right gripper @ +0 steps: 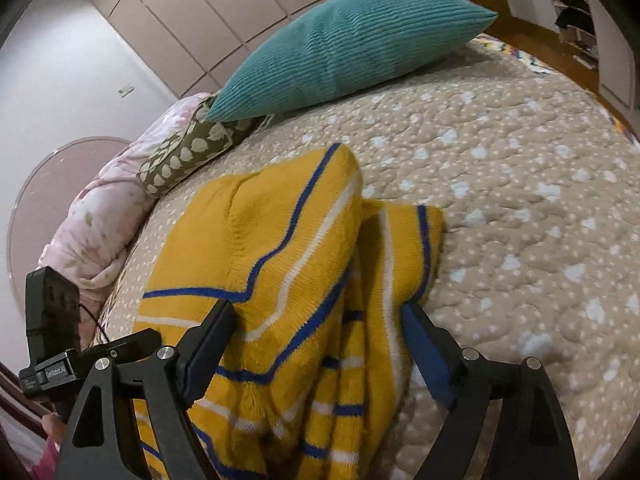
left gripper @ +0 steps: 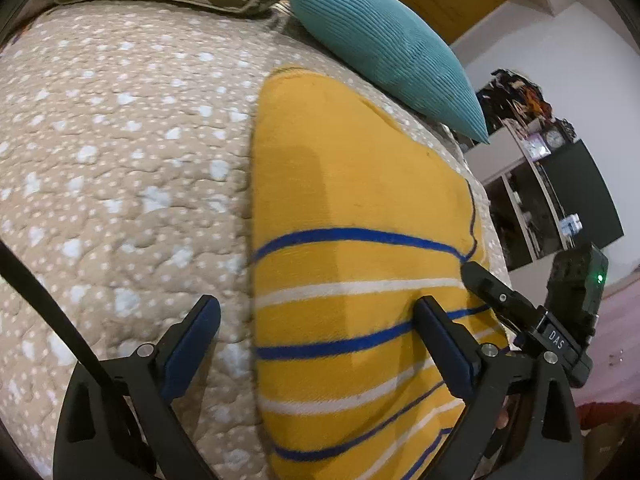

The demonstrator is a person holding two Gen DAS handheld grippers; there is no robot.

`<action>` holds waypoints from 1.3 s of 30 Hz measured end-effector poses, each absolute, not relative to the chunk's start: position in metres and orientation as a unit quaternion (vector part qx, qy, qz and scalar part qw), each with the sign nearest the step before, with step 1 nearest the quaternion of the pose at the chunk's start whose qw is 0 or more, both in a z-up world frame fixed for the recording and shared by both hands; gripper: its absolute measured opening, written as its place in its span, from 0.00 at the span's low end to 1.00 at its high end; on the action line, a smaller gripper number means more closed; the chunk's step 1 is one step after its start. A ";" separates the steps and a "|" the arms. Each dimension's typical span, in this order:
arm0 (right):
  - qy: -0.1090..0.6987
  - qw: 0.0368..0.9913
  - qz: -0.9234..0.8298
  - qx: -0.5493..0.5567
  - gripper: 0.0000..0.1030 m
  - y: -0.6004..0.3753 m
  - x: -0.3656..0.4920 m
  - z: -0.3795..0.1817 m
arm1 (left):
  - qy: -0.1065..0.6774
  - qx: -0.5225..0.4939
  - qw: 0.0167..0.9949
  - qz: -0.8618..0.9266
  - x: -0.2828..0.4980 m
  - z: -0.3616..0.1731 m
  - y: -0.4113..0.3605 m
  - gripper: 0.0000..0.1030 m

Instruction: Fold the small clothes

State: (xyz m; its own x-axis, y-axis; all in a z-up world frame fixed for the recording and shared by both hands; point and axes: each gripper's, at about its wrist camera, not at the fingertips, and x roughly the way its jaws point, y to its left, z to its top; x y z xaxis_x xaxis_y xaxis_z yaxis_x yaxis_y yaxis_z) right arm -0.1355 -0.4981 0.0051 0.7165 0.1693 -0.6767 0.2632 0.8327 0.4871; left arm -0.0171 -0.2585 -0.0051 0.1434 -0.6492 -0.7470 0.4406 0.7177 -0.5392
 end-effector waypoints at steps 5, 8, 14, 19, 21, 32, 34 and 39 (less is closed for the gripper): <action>0.377 0.880 -0.011 0.290 0.80 -0.500 -0.131 0.001 | 0.539 -0.057 0.751 -0.377 -0.021 -0.005 -0.276 0.96; 0.373 0.889 -0.001 0.266 0.52 -0.488 -0.129 0.006 | 0.537 -0.051 0.745 -0.393 -0.026 -0.002 -0.281 0.78; 0.354 0.902 -0.014 0.247 0.29 -0.474 -0.132 0.021 | 0.526 -0.043 0.753 -0.394 -0.028 0.011 -0.275 0.53; 0.341 0.900 -0.009 0.270 0.27 -0.473 -0.139 0.030 | 0.522 -0.047 0.755 -0.396 -0.029 0.026 -0.259 0.40; 0.334 0.900 -0.002 0.282 0.27 -0.472 -0.144 0.036 | 0.523 -0.050 0.754 -0.394 -0.030 0.029 -0.249 0.40; 0.342 0.892 0.050 0.290 0.27 -0.415 -0.149 0.056 | 0.508 -0.042 0.777 -0.369 -0.052 0.056 -0.178 0.40; 0.345 0.890 0.058 0.292 0.27 -0.404 -0.151 0.055 | 0.506 -0.035 0.782 -0.363 -0.059 0.060 -0.166 0.40; 0.359 0.886 0.074 0.284 0.27 -0.380 -0.154 0.052 | 0.506 -0.028 0.785 -0.357 -0.077 0.058 -0.145 0.40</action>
State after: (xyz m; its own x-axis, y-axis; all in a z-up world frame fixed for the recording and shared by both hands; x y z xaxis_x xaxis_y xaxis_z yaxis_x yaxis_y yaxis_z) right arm -0.1536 -0.3803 0.0518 0.7311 0.3361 -0.5937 0.0723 0.8272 0.5572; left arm -0.0767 -0.1453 0.0575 0.2341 -0.5888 -0.7736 0.5318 0.7437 -0.4051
